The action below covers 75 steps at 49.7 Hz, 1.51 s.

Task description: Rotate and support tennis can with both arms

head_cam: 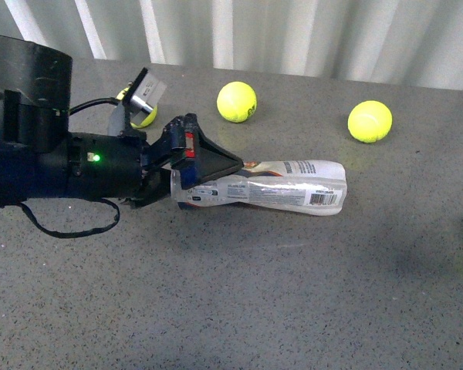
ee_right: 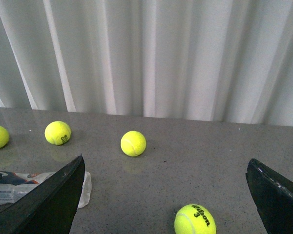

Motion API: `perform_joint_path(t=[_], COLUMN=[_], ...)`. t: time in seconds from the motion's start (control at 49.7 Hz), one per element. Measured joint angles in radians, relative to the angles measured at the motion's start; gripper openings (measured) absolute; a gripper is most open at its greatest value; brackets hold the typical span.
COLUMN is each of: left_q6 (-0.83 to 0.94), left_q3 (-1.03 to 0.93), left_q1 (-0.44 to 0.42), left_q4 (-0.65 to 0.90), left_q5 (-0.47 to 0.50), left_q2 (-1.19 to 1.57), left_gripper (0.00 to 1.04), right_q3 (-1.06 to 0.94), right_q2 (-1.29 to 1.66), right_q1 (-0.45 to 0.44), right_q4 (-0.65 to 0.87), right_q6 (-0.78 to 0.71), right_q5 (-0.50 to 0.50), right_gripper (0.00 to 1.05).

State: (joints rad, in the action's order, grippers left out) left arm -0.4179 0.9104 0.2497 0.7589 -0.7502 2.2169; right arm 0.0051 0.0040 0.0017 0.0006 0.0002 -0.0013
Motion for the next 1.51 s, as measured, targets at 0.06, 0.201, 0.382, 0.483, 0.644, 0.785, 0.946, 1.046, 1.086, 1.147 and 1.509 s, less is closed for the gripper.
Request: perform_joint_path(t=[0.06, 0.201, 0.382, 0.483, 0.644, 0.785, 0.946, 1.046, 1.086, 1.147, 1.509], left_q6=[-0.043, -0.125, -0.192, -0.197, -0.101, 0.166, 0.595, 0.815, 0.894, 0.971, 1.019], left_q3=[0.014, 0.029, 0.025, 0.007, 0.005, 0.170, 0.676, 0.969, 1.083, 1.203, 1.315], left_q1=[0.026, 0.057, 0.070, 0.071, 0.069, 0.056, 0.101, 0.184, 0.222, 0.267, 0.341], left_q4=[0.039, 0.094, 0.127, 0.097, -0.126, -0.672, -1.463, -1.810, -1.933, -2.049, -2.039], left_q5=[0.021, 0.053, 0.084, 0.073, 0.040, 0.116, 0.352, 0.534, 0.623, 0.712, 0.834], left_q2=[0.024, 0.062, 0.058, 0.014, -0.163, -0.392, -0.422, -0.314, -0.253, -0.169, 0.048], left_gripper=[0.84, 0.59, 0.33, 0.20, 0.03, 0.04, 0.04, 0.04, 0.04, 0.04, 0.04], right_q3=[0.000, 0.000, 0.000, 0.000, 0.000, 0.000, 0.000, 0.000, 0.000, 0.000, 0.000], right_q2=[0.000, 0.000, 0.000, 0.000, 0.000, 0.000, 0.000, 0.000, 0.000, 0.000, 0.000], right_q1=[0.000, 0.000, 0.000, 0.000, 0.000, 0.000, 0.000, 0.000, 0.000, 0.000, 0.000], right_q4=[0.000, 0.000, 0.000, 0.000, 0.000, 0.000, 0.000, 0.000, 0.000, 0.000, 0.000], right_q6=[0.000, 0.000, 0.000, 0.000, 0.000, 0.000, 0.000, 0.000, 0.000, 0.000, 0.000], right_q5=[0.000, 0.000, 0.000, 0.000, 0.000, 0.000, 0.000, 0.000, 0.000, 0.000, 0.000], right_gripper=[0.98, 0.98, 0.98, 0.98, 0.98, 0.98, 0.98, 0.98, 0.98, 0.98, 0.98])
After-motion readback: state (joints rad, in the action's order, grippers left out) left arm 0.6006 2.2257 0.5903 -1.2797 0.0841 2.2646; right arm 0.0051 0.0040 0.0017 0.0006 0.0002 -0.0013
